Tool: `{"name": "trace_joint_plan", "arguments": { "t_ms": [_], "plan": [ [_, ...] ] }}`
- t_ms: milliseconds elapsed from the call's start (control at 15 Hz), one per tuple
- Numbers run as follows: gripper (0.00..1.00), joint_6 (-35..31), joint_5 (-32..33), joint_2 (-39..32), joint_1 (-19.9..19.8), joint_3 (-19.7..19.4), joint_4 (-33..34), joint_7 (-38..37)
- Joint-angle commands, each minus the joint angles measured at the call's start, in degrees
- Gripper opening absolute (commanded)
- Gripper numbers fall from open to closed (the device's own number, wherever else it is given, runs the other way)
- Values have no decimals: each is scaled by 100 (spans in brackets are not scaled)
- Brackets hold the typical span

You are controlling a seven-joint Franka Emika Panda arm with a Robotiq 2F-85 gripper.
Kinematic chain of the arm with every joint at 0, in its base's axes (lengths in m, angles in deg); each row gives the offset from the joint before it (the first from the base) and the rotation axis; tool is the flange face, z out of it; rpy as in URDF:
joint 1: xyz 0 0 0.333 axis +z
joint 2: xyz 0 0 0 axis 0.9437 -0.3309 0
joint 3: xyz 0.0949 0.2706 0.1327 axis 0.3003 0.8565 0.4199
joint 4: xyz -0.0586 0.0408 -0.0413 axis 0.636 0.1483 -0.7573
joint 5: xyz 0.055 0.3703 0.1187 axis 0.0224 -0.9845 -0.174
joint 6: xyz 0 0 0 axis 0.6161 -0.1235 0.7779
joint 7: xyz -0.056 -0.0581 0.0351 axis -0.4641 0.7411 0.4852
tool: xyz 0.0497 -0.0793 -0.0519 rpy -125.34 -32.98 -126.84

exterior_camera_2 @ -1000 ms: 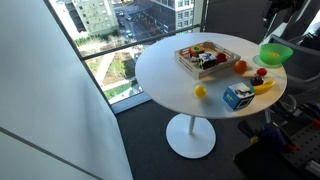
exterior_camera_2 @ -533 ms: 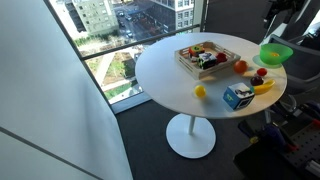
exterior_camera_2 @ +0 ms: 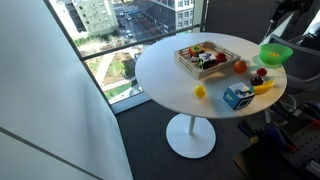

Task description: Move the toy peach from the bowl to the table

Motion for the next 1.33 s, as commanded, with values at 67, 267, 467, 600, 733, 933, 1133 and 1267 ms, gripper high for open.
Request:
{"name": "trace_joint_plan", "arguments": {
  "t_ms": [67,267,467,600,733,933,1133,1267],
  "plan": [
    [100,-50,-85,-289,-141,-106,288,136],
    [100,-170,-111,-474,-196,-169,394,140],
    [100,-376,-121,-691,-241,-209,474,161],
    [100,-476,-134,-861,-284,-226,534,192],
    [100,-534,-141,-1018,-326,-244,590,207],
    [100,-587,-167,-1217,-395,-280,657,225],
    [100,-602,-247,-1380,-503,-316,700,281],
    [100,-606,-332,-1473,-577,-340,723,333]
  ]
}}
